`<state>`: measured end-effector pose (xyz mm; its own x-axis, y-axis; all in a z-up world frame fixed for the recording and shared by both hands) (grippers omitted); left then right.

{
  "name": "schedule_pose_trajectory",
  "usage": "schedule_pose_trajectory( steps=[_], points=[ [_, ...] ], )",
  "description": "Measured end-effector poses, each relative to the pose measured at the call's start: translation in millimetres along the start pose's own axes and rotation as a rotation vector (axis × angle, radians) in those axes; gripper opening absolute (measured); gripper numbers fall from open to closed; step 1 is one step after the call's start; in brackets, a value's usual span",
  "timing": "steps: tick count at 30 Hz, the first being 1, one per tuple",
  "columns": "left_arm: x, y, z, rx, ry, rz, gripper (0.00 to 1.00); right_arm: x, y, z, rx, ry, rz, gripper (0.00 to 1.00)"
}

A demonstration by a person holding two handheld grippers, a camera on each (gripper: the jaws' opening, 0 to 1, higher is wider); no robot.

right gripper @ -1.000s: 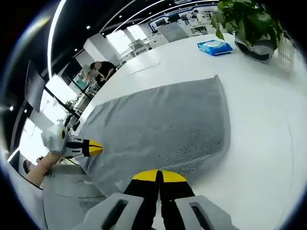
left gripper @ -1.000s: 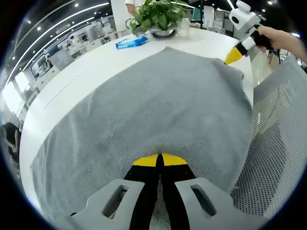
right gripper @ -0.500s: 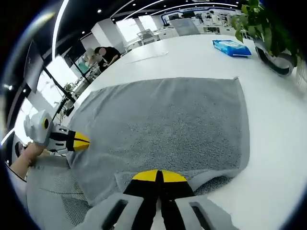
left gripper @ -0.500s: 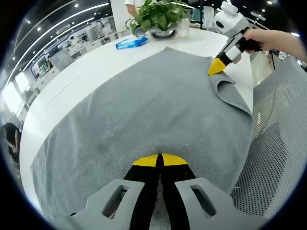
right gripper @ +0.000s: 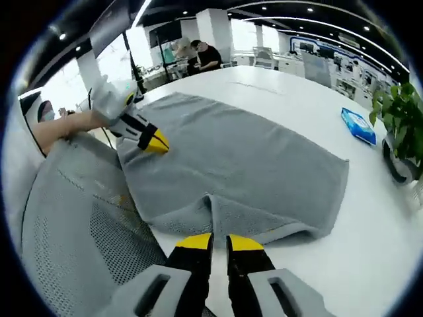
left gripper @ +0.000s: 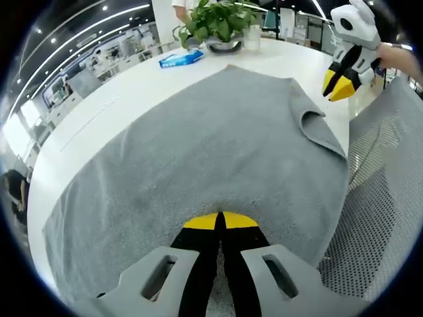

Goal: Open the folded towel by lifting each exposed corner and separating the folded layers until the towel lies flat within the target outline without major curled edges

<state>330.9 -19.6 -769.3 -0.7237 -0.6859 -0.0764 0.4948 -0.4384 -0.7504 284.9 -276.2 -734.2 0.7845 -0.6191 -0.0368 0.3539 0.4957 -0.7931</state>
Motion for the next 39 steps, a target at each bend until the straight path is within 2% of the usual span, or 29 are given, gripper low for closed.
schedule_pose_trajectory(
  steps=[2, 4, 5, 6, 8, 9, 14, 18, 19, 24, 29, 32, 36, 39],
  points=[
    [0.1, 0, 0.1, 0.0, 0.002, 0.0, 0.01, -1, 10, -1.5, -0.011, -0.012, -0.003, 0.05],
    [0.0, 0, 0.1, 0.001, 0.004, 0.001, 0.01, -5, 19, -5.0, -0.064, -0.054, 0.021, 0.06],
    [0.0, 0, 0.1, 0.002, 0.004, 0.001, 0.01, -3, 21, -6.1, -0.085, -0.072, -0.001, 0.06],
    [-0.1, 0, 0.1, 0.002, 0.004, 0.001, 0.01, 2, 23, -8.7, -0.133, -0.13, -0.047, 0.06],
    [-0.1, 1, 0.1, 0.002, 0.003, 0.001, 0.01, 5, 26, -8.9, -0.136, -0.165, -0.071, 0.05],
    [-0.1, 1, 0.2, 0.002, 0.004, 0.001, 0.01, 5, 27, -9.4, -0.137, -0.146, -0.061, 0.05],
    [-0.5, 1, -0.1, 0.002, -0.002, -0.003, 0.01, 4, 28, -13.7, -0.16, -0.154, -0.044, 0.03],
    [-0.4, 1, -0.2, 0.001, -0.006, -0.005, 0.01, 7, 27, -15.3, -0.125, -0.036, -0.011, 0.01],
    [-0.3, 1, -0.3, 0.002, -0.006, -0.005, 0.01, 8, 25, -15.6, -0.123, -0.031, -0.007, 0.01],
    [-0.1, 0, -0.8, 0.004, -0.011, -0.004, 0.01, 5, 0, -12.0, -0.127, -0.012, -0.023, 0.0],
    [0.0, 0, -0.8, 0.003, -0.011, -0.005, 0.01, 4, -27, -18.1, -0.137, 0.02, -0.046, 0.0],
    [0.1, 0, -0.7, 0.002, -0.009, -0.005, 0.01, 1, -41, -29.5, -0.213, 0.02, -0.054, 0.0],
    [0.2, 0, -0.5, 0.001, -0.008, -0.005, 0.01, 3, -53, -48.5, -0.373, -0.071, -0.098, 0.0],
    [0.1, 0, -0.3, 0.0, -0.01, -0.005, 0.01, 3, -51, -59.8, -0.418, -0.071, -0.085, 0.0]
  ],
)
Point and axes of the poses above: the point that each gripper's makers call its tool centre point, and the gripper's own axes: y roughly forward along the fingers, x roughly to its right, z roughly out of its top, the point moved 6 cm from there along -y, roughly backward along the fingers, and after that the axes turned 1 degree about -y, right-handed, at the moved point
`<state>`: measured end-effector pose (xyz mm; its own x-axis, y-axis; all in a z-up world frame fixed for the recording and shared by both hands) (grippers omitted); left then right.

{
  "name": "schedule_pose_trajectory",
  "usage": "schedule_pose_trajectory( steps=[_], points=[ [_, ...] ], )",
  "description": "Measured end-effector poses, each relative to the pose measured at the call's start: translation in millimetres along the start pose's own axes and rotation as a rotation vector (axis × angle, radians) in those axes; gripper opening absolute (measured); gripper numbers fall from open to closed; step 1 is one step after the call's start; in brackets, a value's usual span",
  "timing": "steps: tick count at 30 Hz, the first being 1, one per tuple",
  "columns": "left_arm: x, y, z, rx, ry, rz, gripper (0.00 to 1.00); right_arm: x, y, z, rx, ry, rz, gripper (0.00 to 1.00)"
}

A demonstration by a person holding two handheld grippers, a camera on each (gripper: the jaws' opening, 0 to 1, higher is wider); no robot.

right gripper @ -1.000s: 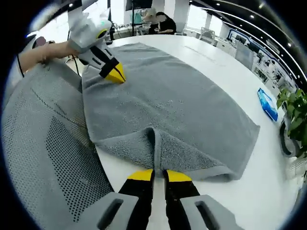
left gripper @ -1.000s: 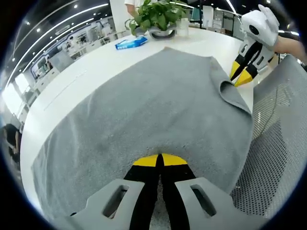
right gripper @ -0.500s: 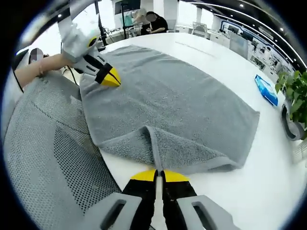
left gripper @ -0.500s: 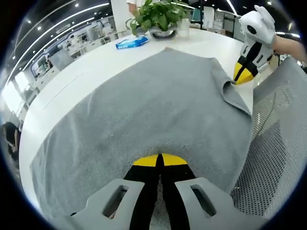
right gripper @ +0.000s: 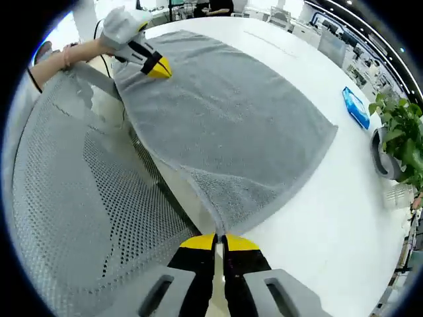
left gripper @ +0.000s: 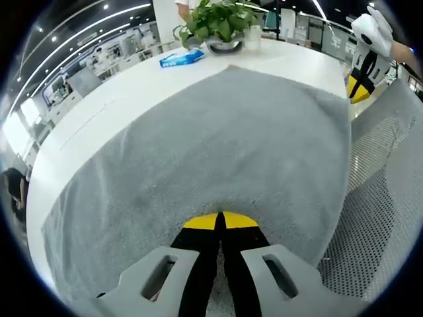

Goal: Open the folded towel by lifting each exposed corner and separating the folded layers until the towel lies flat within the target outline without major curled edges

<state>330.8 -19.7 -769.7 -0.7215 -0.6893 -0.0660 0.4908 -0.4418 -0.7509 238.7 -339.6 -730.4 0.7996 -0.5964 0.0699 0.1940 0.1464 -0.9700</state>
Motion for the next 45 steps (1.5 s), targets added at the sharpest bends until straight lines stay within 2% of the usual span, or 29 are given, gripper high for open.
schedule_pose_trajectory(
  steps=[4, 9, 13, 14, 16, 17, 18, 19, 20, 21, 22, 23, 24, 26, 27, 28, 29, 30, 31, 32, 33, 34, 36, 39, 43, 44, 45],
  points=[
    [-0.1, 0, 0.0, 0.001, -0.002, 0.0, 0.01, 4, 14, -10.9, -0.072, -0.013, 0.013, 0.0],
    [-0.3, 0, 0.0, 0.003, -0.002, 0.001, 0.01, 4, 30, -13.8, -0.093, -0.002, 0.047, 0.0],
    [-0.7, 0, -0.3, 0.003, -0.011, 0.0, 0.01, 4, 28, -13.5, -0.088, 0.01, 0.064, 0.02],
    [-0.7, 0, -0.3, 0.003, -0.012, 0.0, 0.01, 4, 26, -12.6, -0.065, -0.011, 0.078, 0.03],
    [-1.4, 0, 0.1, 0.002, -0.03, -0.005, 0.02, 5, 18, -8.8, -0.014, 0.008, 0.097, 0.1],
    [-0.2, 0, -0.4, 0.009, -0.088, -0.025, 0.03, 4, 9, -2.7, 0.058, 0.081, 0.141, 0.16],
    [0.5, -1, -0.5, 0.019, -0.167, -0.068, 0.08, 6, 3, 2.4, 0.111, 0.133, 0.156, 0.24],
    [2.7, -3, 0.1, 0.02, -0.253, -0.117, 0.15, 13, -8, 11.3, 0.195, 0.188, 0.162, 0.28],
    [2.6, -6, 2.9, 0.025, -0.372, -0.155, 0.22, 19, -14, 17.6, 0.252, 0.213, 0.15, 0.31],
    [-0.2, -9, 5.2, 0.04, -0.419, -0.159, 0.31, 29, -20, 23.7, 0.303, 0.226, 0.116, 0.33],
    [-4.5, -12, 9.2, 0.084, -0.403, -0.163, 0.38, 36, -25, 29.2, 0.344, 0.228, 0.088, 0.36],
    [-13.2, -18, 14.4, 0.148, -0.336, -0.147, 0.46, 46, -30, 37.8, 0.402, 0.231, 0.057, 0.4],
    [-21.3, -24, 14.9, 0.169, -0.298, -0.112, 0.6, 52, -31, 44.0, 0.436, 0.235, 0.042, 0.47],
    [-42.7, -37, 9.6, 0.161, -0.209, -0.029, 0.82, 61, -28, 56.1, 0.468, 0.232, 0.007, 0.59],
    [-52.7, -43, 5.8, 0.153, -0.183, 0.006, 0.91, 63, -23, 63.4, 0.469, 0.219, -0.002, 0.66],
    [-67.0, -52, -2.5, 0.126, -0.166, 0.047, 0.93, 65, -18, 68.2, 0.477, 0.213, -0.004, 0.7],
    [-75.7, -58, -8.1, 0.111, -0.166, 0.068, 0.93, 67, -10, 75.6, 0.49, 0.216, -0.009, 0.74],
    [-92.5, -67, -18.4, 0.1, -0.19, 0.119, 0.91, 68, -4, 80.7, 0.5, 0.223, -0.012, 0.78],
    [-96.5, -69, -20.8, 0.098, -0.194, 0.131, 0.92, 72, 5, 86.8, 0.513, 0.238, -0.015, 0.8],
    [-116.4, -79, -35.4, 0.096, -0.252, 0.19, 0.93, 72, 10, 92.0, 0.525, 0.25, -0.01, 0.83],
    [-125.1, -84, -43.6, 0.088, -0.291, 0.216, 0.96, 68, 15, 102.2, 0.553, 0.272, -0.001, 0.86],
    [-136.5, -90, -56.0, 0.075, -0.347, 0.251, 0.98, 68, 19, 106.9, 0.563, 0.287, 0.003, 0.88],
    [-150.1, -97, -77.8, 0.041, -0.411, 0.283, 0.99, 72, 31, 112.2, 0.564, 0.286, 0.005, 0.91],
    [-157.7, -100, -102.4, 0.004, -0.411, 0.291, 0.99, 67, 47, 118.9, 0.524, 0.253, -0.006, 0.93],
    [-152.1, -95, -124.0, -0.046, -0.403, 0.267, 0.99, 59, 64, 121.0, 0.473, 0.231, 0.008, 0.93],
    [-150.4, -94, -129.2, -0.07, -0.391, 0.258, 0.99, 57, 68, 117.8, 0.436, 0.225, 0.009, 0.93],
    [-145.9, -92, -128.0, -0.038, -0.435, 0.232, 0.99, 56, 72, 114.8, 0.409, 0.218, 0.005, 0.92]
  ],
)
Point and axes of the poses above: the point that each gripper's makers call its tool centre point, and the gripper's own axes: y roughly forward along the fingers, x roughly to its right, z roughly out of its top, the point moved 6 cm from there along -y, roughly backward along the fingers, and after that the axes turned 1 degree about -y, right-handed, at the moved point
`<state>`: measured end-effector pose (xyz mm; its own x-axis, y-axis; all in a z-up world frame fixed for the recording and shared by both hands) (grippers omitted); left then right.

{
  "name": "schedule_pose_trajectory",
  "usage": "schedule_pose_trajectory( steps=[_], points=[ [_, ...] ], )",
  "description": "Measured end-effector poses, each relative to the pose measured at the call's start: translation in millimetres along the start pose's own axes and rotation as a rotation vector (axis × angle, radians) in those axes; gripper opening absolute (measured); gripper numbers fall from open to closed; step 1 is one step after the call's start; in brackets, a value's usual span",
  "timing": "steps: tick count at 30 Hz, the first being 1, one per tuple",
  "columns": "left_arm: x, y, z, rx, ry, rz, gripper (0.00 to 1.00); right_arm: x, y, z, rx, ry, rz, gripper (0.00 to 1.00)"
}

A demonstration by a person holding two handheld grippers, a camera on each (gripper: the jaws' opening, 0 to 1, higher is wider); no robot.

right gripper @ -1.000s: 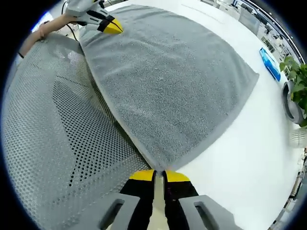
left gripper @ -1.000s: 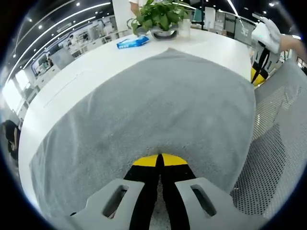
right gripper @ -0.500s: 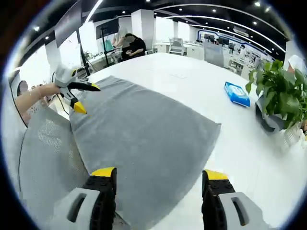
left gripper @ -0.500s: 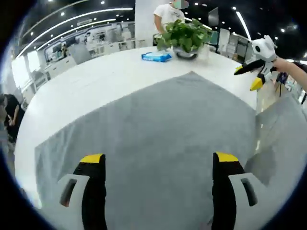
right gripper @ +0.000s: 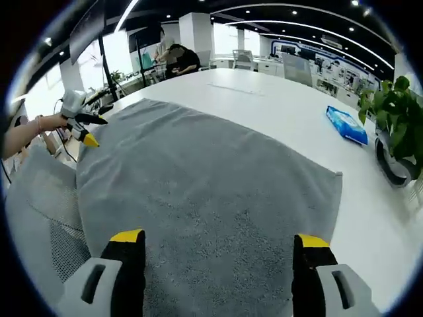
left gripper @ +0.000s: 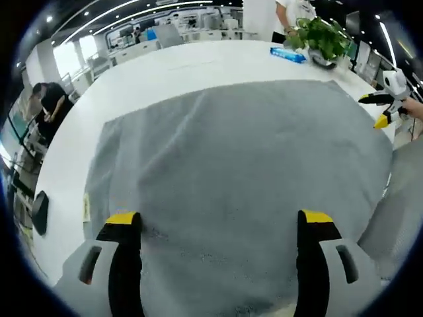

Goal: Open the folded towel by lifting each exposed corner and separating the folded layers until the towel lies flat within the target outline without major curled edges

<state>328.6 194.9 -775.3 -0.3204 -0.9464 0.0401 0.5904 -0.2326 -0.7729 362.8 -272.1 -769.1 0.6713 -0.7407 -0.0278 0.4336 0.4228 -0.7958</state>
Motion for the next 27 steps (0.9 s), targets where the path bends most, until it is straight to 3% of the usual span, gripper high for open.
schedule_pose_trajectory(
  steps=[2, 4, 11, 27],
  points=[
    [-1.5, -1, 4.2, 0.0, 0.021, 0.023, 0.99, 0, 4, -10.5, -0.074, 0.011, 0.0, 0.89],
    [-1.1, -1, 6.5, -0.011, 0.029, 0.015, 1.0, 2, 4, -7.7, -0.044, -0.033, -0.02, 0.9],
    [-5.2, 12, 19.2, -0.016, 0.074, -0.036, 1.0, 21, 8, -1.5, -0.017, -0.003, -0.036, 0.93],
    [-5.3, 57, 74.2, 0.028, 0.114, -0.067, 1.0, 75, 23, 17.8, 0.031, 0.047, -0.08, 0.93]
  ],
)
Point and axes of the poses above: the point that each gripper's makers call its tool centre point, and the gripper's own axes: y roughly forward along the fingers, x roughly to its right, z roughly out of its top, the point moved 6 cm from there along -y, roughly backward along the fingers, and after that the axes turned 1 degree about -y, right-handed, at the moved point
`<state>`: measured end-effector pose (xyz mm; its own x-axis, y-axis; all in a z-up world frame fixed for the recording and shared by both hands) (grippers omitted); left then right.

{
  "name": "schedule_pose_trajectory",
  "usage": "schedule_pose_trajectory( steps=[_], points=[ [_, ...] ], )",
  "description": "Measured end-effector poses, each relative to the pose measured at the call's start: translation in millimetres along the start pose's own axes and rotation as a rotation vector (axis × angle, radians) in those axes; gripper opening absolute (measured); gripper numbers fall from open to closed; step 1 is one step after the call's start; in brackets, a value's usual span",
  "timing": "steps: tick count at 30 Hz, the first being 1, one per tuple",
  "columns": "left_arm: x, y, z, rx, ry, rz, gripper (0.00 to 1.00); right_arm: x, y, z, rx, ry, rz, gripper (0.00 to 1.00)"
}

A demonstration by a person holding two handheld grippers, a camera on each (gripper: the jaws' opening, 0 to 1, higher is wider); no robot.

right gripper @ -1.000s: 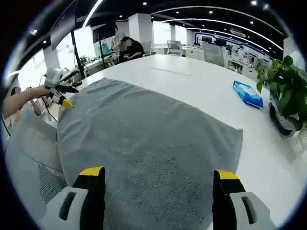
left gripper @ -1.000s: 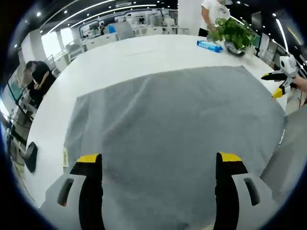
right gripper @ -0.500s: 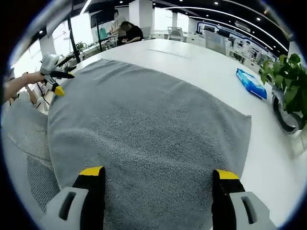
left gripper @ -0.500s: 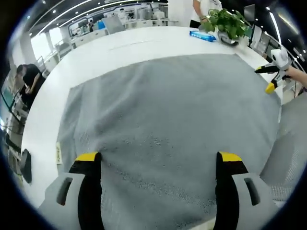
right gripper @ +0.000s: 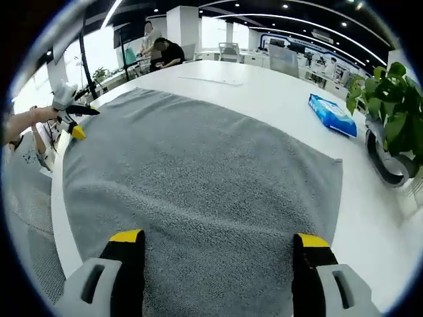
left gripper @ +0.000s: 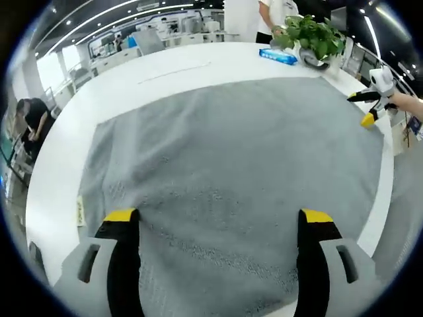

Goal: Open the folded towel by lifting each exposed corner and separating the folded layers until the towel lies flat within the target outline without major curled edges

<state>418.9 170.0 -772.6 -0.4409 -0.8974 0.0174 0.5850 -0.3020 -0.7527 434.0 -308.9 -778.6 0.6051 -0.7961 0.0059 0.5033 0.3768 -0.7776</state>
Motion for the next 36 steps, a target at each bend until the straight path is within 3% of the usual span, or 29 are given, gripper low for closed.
schedule_pose_trajectory(
  steps=[12, 24, 26, 29, 32, 36],
  points=[
    [-4.7, 20, 21.4, 0.038, -0.011, 0.006, 1.0, 28, 14, 16.1, 0.019, -0.001, 0.001, 0.94],
    [-5.9, 23, 23.9, 0.064, -0.03, 0.019, 0.99, 31, 13, 20.0, 0.028, -0.006, 0.017, 0.94],
    [-5.0, 21, 22.7, 0.07, -0.037, 0.029, 0.99, 30, 8, 20.1, 0.043, 0.031, 0.018, 0.97],
    [-2.6, 10, 22.2, 0.134, -0.021, 0.063, 0.99, 27, -12, 32.9, 0.159, 0.037, -0.03, 1.0],
    [7.0, -11, 17.4, 0.188, -0.031, 0.088, 0.99, 16, -41, 39.9, 0.243, -0.028, -0.076, 1.0],
    [20.9, -45, 17.1, 0.29, -0.093, 0.108, 0.99, -5, -73, 38.4, 0.298, -0.021, -0.072, 1.0]
  ],
)
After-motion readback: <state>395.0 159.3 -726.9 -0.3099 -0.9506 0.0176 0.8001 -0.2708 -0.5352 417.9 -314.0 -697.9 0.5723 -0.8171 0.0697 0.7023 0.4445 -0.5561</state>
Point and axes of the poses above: the point that each gripper's makers call its tool centre point, and the gripper's own axes: y roughly forward along the fingers, x roughly to its right, z roughly out of its top, the point moved 6 cm from there along -y, roughly backward along the fingers, and after that the axes turned 1 degree about -y, right-handed, at the moved point
